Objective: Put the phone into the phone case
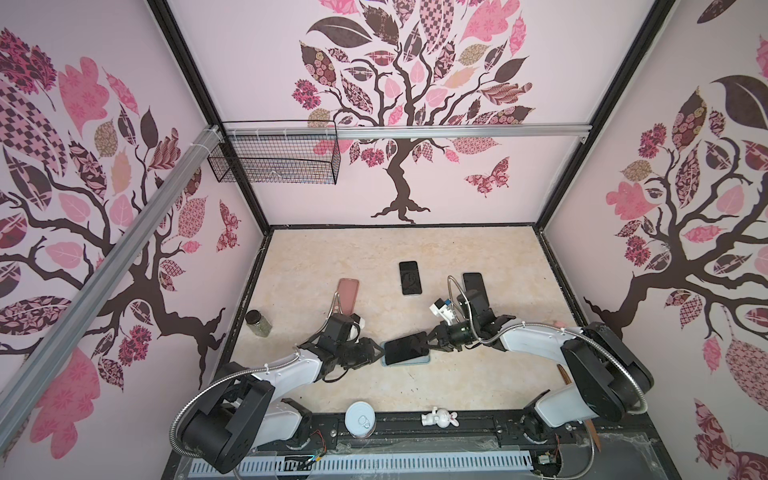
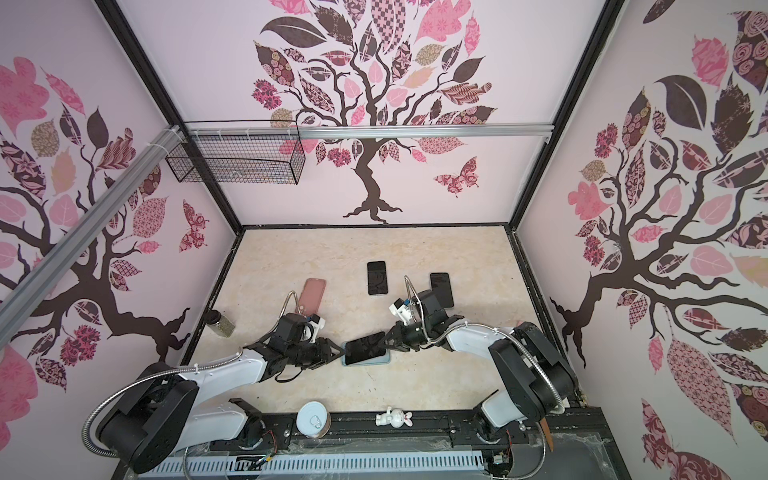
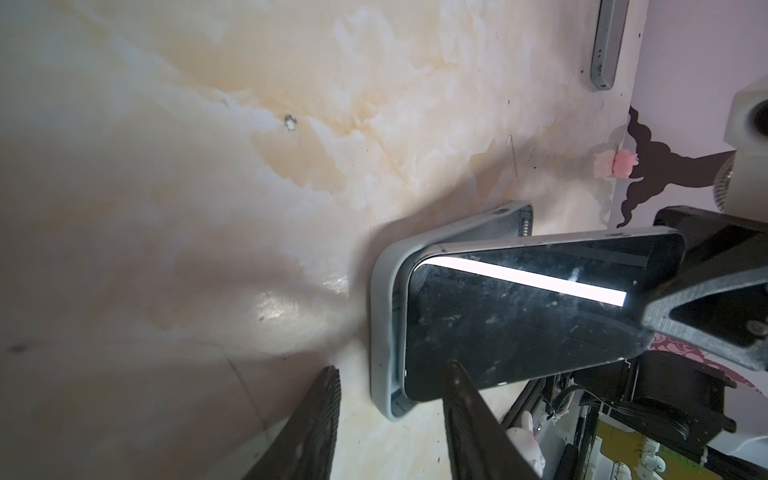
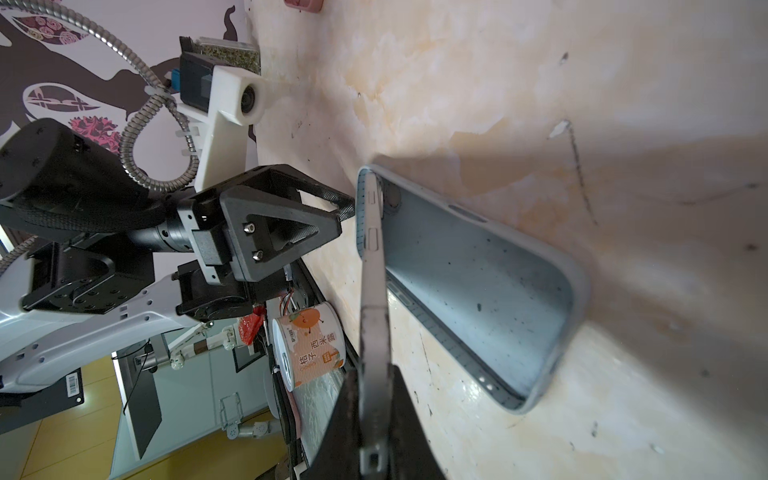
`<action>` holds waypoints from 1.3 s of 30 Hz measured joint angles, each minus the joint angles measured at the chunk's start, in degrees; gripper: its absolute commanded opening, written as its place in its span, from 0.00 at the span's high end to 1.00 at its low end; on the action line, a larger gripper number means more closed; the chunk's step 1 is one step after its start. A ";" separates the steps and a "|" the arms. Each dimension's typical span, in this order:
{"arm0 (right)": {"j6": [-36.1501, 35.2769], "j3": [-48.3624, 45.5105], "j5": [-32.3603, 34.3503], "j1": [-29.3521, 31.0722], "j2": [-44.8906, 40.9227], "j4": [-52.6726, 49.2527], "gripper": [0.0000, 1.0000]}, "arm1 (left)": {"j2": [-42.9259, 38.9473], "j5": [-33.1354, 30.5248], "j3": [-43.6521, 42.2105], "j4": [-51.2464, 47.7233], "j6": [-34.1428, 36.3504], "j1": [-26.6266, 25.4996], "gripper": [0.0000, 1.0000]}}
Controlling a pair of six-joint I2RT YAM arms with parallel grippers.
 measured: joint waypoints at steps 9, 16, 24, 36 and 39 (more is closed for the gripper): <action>1.75 -0.11 -0.83 0.48 2.12 3.39 0.88 | 0.94 0.39 0.00 0.87 -0.37 -0.42 0.69; 0.61 -0.09 0.92 1.25 4.68 1.73 0.79 | 2.23 0.83 -0.02 2.60 -1.46 -0.46 0.72; -1.88 1.55 4.61 2.12 5.49 -3.63 0.74 | 2.45 0.90 -0.09 2.99 -1.66 -0.46 0.76; -5.79 7.17 10.84 3.21 6.08 -10.95 0.56 | 2.45 2.08 -0.09 3.21 -1.68 -0.83 0.76; -6.88 7.80 12.24 3.23 6.03 -12.94 0.52 | 2.45 2.27 -0.09 3.21 -1.68 -0.85 0.76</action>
